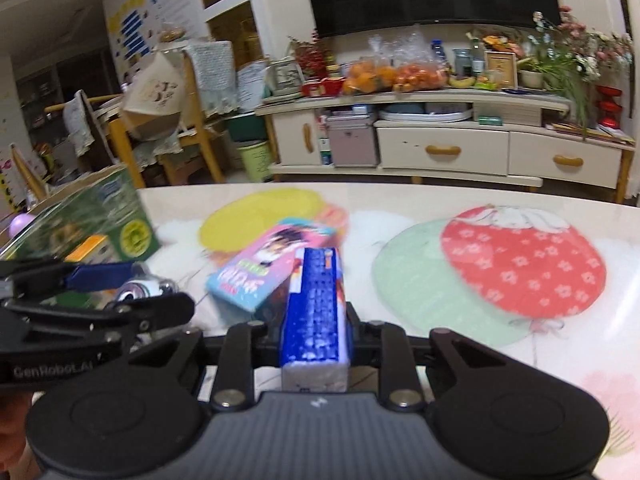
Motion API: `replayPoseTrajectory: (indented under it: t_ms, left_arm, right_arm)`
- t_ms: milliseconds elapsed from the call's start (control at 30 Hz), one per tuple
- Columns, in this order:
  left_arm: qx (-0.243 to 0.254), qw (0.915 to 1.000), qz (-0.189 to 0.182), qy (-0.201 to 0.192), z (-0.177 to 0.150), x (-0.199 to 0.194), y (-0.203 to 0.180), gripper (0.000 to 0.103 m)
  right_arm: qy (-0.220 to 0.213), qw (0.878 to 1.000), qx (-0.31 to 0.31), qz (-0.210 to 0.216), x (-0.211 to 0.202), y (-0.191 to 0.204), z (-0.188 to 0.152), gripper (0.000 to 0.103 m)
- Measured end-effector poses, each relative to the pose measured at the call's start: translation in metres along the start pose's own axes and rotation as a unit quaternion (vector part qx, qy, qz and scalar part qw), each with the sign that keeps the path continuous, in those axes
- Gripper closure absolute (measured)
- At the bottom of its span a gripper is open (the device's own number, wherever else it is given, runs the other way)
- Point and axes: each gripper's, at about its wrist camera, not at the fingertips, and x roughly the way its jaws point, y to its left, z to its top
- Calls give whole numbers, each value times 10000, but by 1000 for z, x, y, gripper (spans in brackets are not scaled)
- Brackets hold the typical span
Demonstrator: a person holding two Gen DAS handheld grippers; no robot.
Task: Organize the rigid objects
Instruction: 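Grasp the silver panda toy with the left tool while the right tool holds the tissue pack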
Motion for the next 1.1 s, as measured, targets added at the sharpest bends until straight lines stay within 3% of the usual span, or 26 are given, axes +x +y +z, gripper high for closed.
replayPoseTrajectory:
  t_ms: [200,733,1100]
  left_arm:
    - [-33,9997,-222,41,-8,-13,-4,27]
    - [19,9968,-777,190,-33,-57,-17,27]
    - [50,9960,-836,321,-59,-90,-13,27]
  right_arm:
    - [88,9999,23,135,-9,14,-9,81]
    - [285,9989,322,-162,-68,34,-48,81]
    - [375,9980,299,-408,-112,60,-79,81]
